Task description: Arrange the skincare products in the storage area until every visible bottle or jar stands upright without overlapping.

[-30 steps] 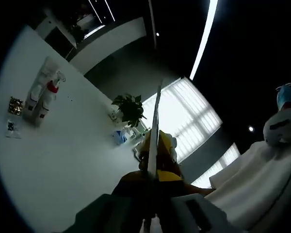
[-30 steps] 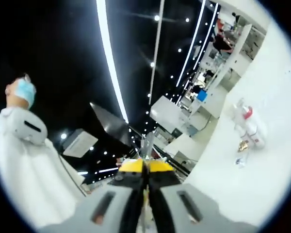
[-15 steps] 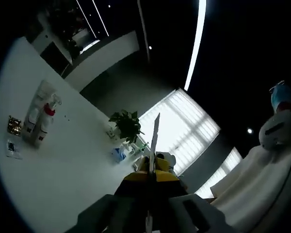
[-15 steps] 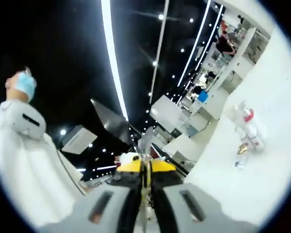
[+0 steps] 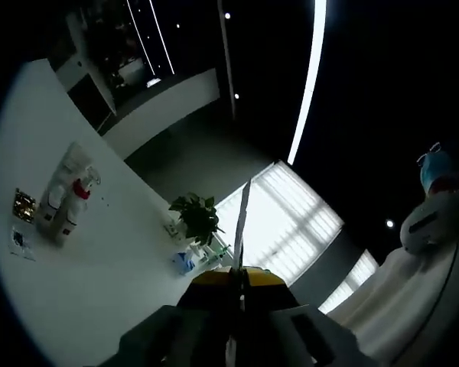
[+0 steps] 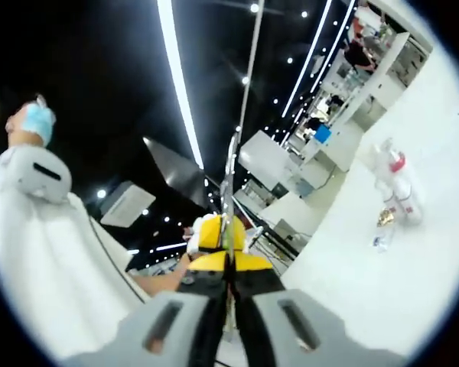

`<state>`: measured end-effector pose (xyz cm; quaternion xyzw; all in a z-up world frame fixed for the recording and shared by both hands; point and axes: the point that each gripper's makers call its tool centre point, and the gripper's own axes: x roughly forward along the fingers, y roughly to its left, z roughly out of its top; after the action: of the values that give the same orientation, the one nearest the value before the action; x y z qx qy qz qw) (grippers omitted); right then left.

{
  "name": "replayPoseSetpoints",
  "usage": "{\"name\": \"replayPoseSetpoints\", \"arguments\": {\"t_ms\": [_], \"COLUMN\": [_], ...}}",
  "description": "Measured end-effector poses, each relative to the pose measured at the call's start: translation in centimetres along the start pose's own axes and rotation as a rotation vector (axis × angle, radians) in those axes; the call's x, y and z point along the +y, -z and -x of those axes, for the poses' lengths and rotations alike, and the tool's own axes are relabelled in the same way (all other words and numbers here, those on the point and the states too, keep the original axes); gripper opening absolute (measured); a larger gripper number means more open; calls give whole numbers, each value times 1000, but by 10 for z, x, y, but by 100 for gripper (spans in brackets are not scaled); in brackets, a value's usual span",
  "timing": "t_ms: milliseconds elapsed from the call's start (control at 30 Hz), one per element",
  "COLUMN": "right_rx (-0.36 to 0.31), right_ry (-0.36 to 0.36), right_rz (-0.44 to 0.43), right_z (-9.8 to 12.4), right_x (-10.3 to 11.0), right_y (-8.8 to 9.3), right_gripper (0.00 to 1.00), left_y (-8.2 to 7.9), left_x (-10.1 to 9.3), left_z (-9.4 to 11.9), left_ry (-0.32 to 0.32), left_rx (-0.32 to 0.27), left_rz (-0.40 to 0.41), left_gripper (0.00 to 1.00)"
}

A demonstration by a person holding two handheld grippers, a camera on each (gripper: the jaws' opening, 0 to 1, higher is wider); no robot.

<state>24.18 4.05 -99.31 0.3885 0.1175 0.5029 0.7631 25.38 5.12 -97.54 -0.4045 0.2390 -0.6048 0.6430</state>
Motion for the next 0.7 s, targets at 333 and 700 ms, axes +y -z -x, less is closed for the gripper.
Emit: {"name": "replayPoseSetpoints", "arguments": {"t_ms": [333,700], "right_rx": [-43,-22], "right_ry": [-4,10], "right_rz": [13,26], "right_z": [-6,-17], "right_x": [-2,-8], "right_y": [-13,-8], "right_gripper": [0,2], "left_y": [13,9], "left_x": [6,15], "left_z": [2,11], "left_ry": [-28,-70], "left_rx": [58,59], "left_rz": [-23,-19], "left_gripper": [4,1]}}
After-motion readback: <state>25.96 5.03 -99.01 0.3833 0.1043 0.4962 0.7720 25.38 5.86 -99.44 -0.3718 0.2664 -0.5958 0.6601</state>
